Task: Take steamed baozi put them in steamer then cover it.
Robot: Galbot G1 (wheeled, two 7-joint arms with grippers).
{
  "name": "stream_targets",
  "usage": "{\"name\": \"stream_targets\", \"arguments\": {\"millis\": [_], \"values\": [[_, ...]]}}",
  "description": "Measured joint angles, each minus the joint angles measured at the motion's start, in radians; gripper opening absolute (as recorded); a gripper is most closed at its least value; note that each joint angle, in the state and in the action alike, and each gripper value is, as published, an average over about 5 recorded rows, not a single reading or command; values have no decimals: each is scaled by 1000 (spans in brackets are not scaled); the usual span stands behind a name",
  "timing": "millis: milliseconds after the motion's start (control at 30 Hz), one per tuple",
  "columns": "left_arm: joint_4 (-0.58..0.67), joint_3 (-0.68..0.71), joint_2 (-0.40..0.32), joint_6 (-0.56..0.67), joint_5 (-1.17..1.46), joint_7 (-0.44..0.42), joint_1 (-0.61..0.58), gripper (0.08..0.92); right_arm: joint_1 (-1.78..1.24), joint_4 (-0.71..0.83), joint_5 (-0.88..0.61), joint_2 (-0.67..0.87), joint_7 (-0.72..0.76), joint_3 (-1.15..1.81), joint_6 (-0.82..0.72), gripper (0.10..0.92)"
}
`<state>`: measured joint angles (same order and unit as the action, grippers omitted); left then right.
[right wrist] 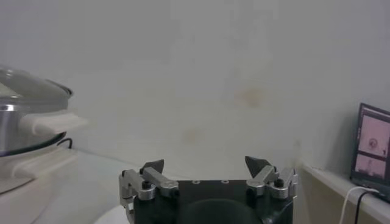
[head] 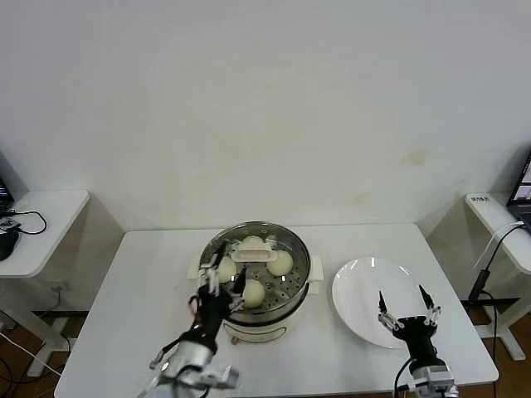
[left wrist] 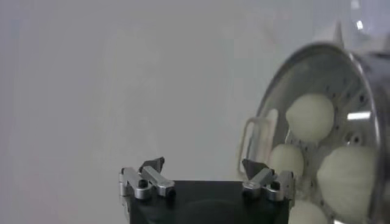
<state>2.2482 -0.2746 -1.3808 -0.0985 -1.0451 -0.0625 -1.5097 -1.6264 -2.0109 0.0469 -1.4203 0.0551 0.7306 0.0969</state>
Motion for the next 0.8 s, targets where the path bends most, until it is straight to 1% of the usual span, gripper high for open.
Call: {"name": "stream_targets", "arguments": {"millis": [167,333,533,800], "values": [[9,-122,-1,135,332,125,-124,823,-15,11,-27,24,18,-21,2,823],[11,-209,2,211,647,205,-238,823,-33,10,-57,47,37,-54,-6,823],[-3,-262,6,261,905,269,-344,823,-77,-19,-122,90,64,-90,-18,823],[-35,-280,-7,324,1070,315,-449,823,-169,-72,-180,137,73,-122,-14,823]]}}
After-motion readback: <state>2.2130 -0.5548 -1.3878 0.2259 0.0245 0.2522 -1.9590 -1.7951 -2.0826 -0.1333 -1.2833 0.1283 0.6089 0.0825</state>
